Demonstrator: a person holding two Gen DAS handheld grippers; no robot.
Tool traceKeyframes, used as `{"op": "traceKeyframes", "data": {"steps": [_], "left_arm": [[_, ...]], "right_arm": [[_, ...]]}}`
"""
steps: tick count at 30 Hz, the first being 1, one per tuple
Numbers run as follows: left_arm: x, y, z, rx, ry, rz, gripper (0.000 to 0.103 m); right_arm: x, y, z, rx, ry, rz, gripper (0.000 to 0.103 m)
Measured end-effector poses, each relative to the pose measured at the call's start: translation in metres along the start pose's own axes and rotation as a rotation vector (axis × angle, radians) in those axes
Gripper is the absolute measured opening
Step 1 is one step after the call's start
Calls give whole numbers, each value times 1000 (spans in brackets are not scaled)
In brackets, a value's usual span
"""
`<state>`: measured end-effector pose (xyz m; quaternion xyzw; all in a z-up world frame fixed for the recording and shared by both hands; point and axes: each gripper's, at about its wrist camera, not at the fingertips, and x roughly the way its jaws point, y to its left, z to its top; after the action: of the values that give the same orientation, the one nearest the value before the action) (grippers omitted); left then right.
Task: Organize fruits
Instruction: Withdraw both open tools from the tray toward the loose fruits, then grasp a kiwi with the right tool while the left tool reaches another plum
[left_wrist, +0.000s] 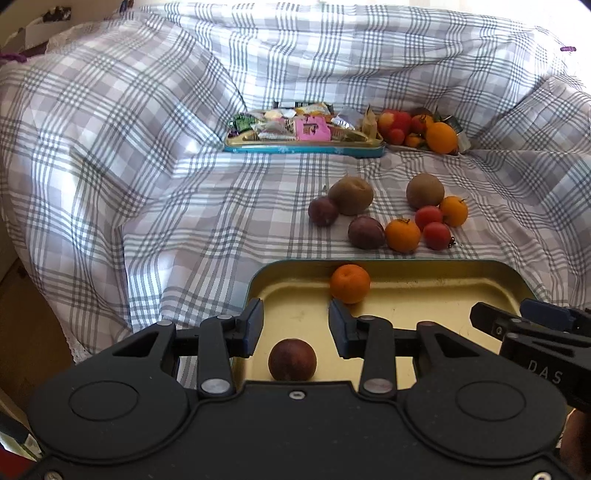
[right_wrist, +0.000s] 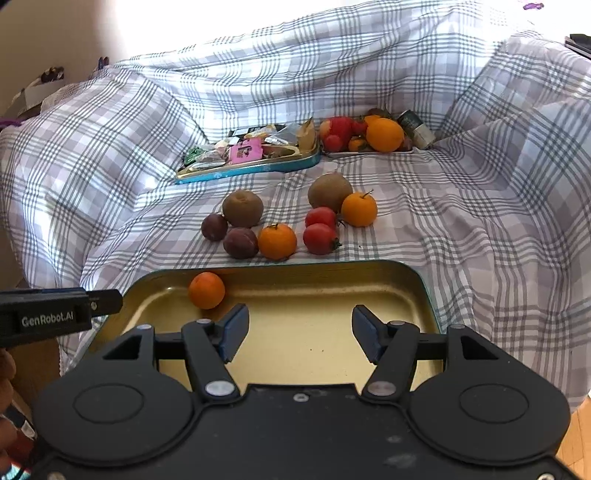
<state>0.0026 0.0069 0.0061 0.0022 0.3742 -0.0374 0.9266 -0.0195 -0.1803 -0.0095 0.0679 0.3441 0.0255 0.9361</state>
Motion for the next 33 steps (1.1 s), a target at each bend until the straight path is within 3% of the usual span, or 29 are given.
{"op": "traceKeyframes", "data": {"steps": [5, 12, 21, 29, 33], "left_arm": [[8, 6, 5, -33, 47, -31, 47], [18, 11, 19, -24, 45, -34, 47], [29, 14, 51, 10, 2, -4, 47], [46, 15, 86, 15, -10, -26, 47], [60, 16, 102, 1, 18, -48, 47]], "right_arm": [[7, 2, 5, -19, 20, 15, 65], [22, 0, 22, -32, 50, 25, 64], [48, -13, 70, -52, 14, 10, 64], [93, -22, 115, -79, 97, 1, 64], [110, -19, 130, -107, 93, 6, 64]]}}
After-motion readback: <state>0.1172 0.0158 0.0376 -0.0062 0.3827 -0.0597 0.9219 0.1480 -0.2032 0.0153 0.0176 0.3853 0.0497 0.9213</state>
